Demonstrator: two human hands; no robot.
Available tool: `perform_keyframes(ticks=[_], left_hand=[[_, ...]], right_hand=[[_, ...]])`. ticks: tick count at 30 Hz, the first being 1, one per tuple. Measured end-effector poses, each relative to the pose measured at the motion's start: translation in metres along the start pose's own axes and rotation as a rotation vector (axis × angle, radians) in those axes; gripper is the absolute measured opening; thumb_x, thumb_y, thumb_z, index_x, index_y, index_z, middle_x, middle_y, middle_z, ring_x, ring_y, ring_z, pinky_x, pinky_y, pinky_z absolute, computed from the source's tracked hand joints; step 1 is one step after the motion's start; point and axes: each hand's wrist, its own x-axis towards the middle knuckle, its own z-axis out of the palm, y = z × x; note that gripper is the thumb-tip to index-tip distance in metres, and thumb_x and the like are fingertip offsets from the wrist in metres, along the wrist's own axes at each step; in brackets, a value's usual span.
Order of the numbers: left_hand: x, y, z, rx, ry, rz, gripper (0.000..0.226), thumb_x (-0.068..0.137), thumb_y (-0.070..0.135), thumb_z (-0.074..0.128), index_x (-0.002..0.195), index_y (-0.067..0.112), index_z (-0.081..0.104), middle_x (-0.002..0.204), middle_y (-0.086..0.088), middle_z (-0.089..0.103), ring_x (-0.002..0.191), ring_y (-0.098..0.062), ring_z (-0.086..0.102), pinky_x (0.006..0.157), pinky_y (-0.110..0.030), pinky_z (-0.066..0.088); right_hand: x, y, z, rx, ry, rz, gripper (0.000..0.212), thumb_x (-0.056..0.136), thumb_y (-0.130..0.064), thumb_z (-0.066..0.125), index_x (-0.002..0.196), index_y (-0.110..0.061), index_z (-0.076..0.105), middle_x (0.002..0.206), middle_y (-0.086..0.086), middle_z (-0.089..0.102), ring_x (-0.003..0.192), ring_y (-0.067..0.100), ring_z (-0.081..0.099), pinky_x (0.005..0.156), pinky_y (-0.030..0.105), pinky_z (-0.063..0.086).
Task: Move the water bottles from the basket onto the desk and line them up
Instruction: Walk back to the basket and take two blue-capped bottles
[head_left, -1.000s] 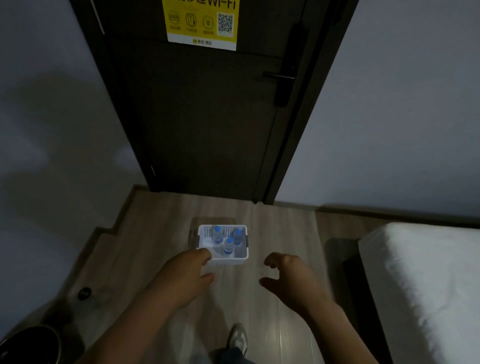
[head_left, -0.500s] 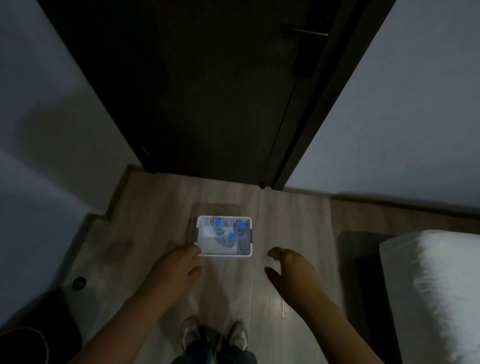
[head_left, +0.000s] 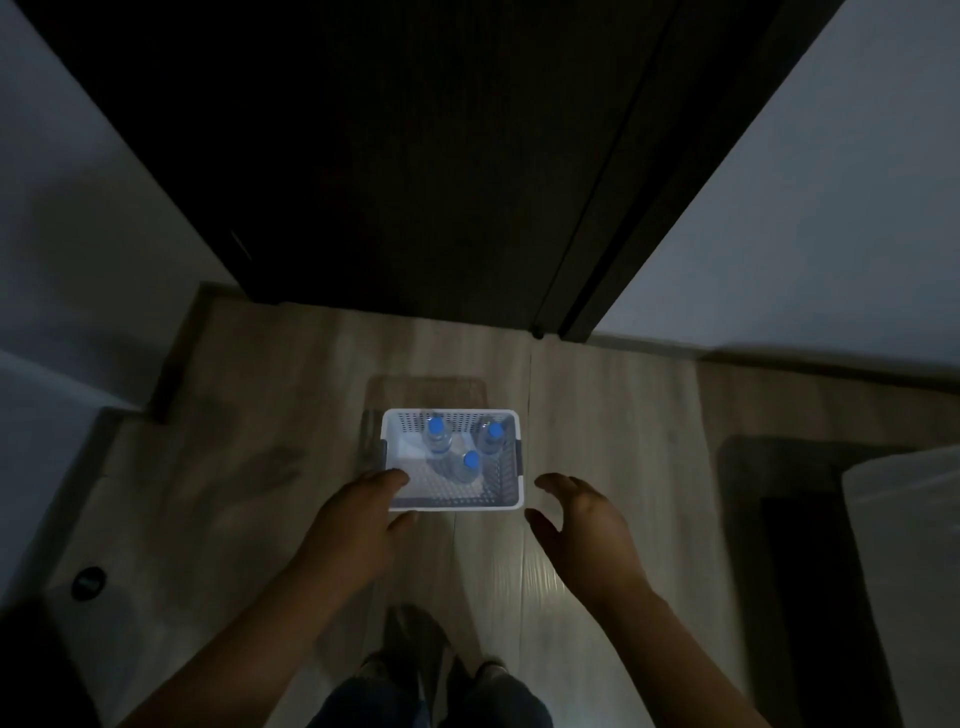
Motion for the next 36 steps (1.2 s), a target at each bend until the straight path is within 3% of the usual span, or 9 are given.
perform_keyframes(ticks=[9, 14, 18, 21, 24, 30, 33, 36], left_hand=[[0.108, -0.072, 0.115, -0.046, 0.107, -0.005, 0.042, 0.092, 0.032, 0.057, 0.131, 0.02, 0.047, 0.135, -0.002, 0.054, 0.116, -0.015, 0.057, 0.092, -0.022, 0.045], [0.165, -0.113, 0.18, -0.086, 0.163, 0.005, 0.043, 0.091, 0.028, 0.06, 0.13, 0.015, 0.049, 0.131, -0.007, 0.056, 0.114, -0.021, 0.057, 0.094, -0.031, 0.048], [0.2, -0.14, 0.22, -0.069, 0.243, 0.082, 0.053, 0.087, 0.023, 0.066, 0.134, 0.006, 0.049, 0.131, -0.015, 0.057, 0.118, -0.029, 0.056, 0.101, -0.034, 0.043], [0.215, -0.148, 0.236, -0.065, 0.285, 0.107, 0.055, 0.084, 0.021, 0.07, 0.132, 0.003, 0.05, 0.129, -0.017, 0.057, 0.117, -0.031, 0.056, 0.101, -0.033, 0.041], [0.233, -0.145, 0.239, -0.093, 0.27, 0.074, 0.054, 0.087, 0.028, 0.065, 0.134, 0.009, 0.046, 0.132, -0.011, 0.054, 0.12, -0.025, 0.053, 0.101, -0.029, 0.038], [0.278, -0.138, 0.238, -0.09, 0.239, 0.035, 0.053, 0.088, 0.031, 0.062, 0.134, 0.013, 0.042, 0.137, -0.01, 0.05, 0.123, -0.026, 0.051, 0.103, -0.039, 0.043], [0.294, -0.136, 0.245, -0.167, 0.246, 0.056, 0.056, 0.087, 0.031, 0.064, 0.135, 0.014, 0.04, 0.136, -0.01, 0.049, 0.123, -0.026, 0.05, 0.102, -0.036, 0.041], [0.308, -0.137, 0.251, -0.165, 0.249, 0.074, 0.063, 0.087, 0.031, 0.064, 0.139, 0.011, 0.036, 0.139, -0.012, 0.047, 0.124, -0.026, 0.049, 0.105, -0.039, 0.041]], right_hand=[[0.094, 0.061, 0.137, 0.121, 0.061, -0.04, 0.033, 0.091, -0.029, 0.062, 0.123, -0.024, 0.058, 0.122, -0.005, 0.063, 0.104, 0.005, 0.06, 0.076, 0.0, 0.034], [0.145, 0.091, 0.208, 0.197, 0.14, -0.081, 0.036, 0.089, -0.025, 0.064, 0.124, -0.023, 0.058, 0.123, -0.002, 0.064, 0.105, 0.01, 0.06, 0.083, 0.014, 0.041], [0.186, 0.11, 0.254, 0.238, 0.154, -0.093, 0.043, 0.091, -0.027, 0.062, 0.132, -0.02, 0.052, 0.132, 0.0, 0.059, 0.115, 0.017, 0.058, 0.096, 0.032, 0.049], [0.203, 0.117, 0.276, 0.259, 0.162, -0.096, 0.047, 0.09, -0.029, 0.063, 0.134, -0.018, 0.051, 0.135, 0.0, 0.057, 0.119, 0.016, 0.056, 0.1, 0.031, 0.046], [0.212, 0.117, 0.289, 0.283, 0.195, -0.089, 0.042, 0.089, -0.03, 0.063, 0.129, -0.021, 0.054, 0.129, -0.002, 0.061, 0.114, 0.014, 0.058, 0.092, 0.022, 0.044], [0.232, 0.118, 0.314, 0.368, 0.215, -0.064, 0.048, 0.089, -0.028, 0.064, 0.134, -0.022, 0.048, 0.135, -0.002, 0.055, 0.124, 0.016, 0.051, 0.103, 0.039, 0.044], [0.241, 0.119, 0.326, 0.377, 0.235, -0.052, 0.054, 0.088, -0.026, 0.065, 0.138, -0.021, 0.044, 0.138, -0.002, 0.052, 0.127, 0.015, 0.048, 0.106, 0.03, 0.038], [0.246, 0.122, 0.337, 0.404, 0.272, -0.05, 0.047, 0.088, -0.025, 0.066, 0.131, -0.019, 0.049, 0.132, -0.001, 0.057, 0.122, 0.014, 0.051, 0.097, 0.02, 0.035]])
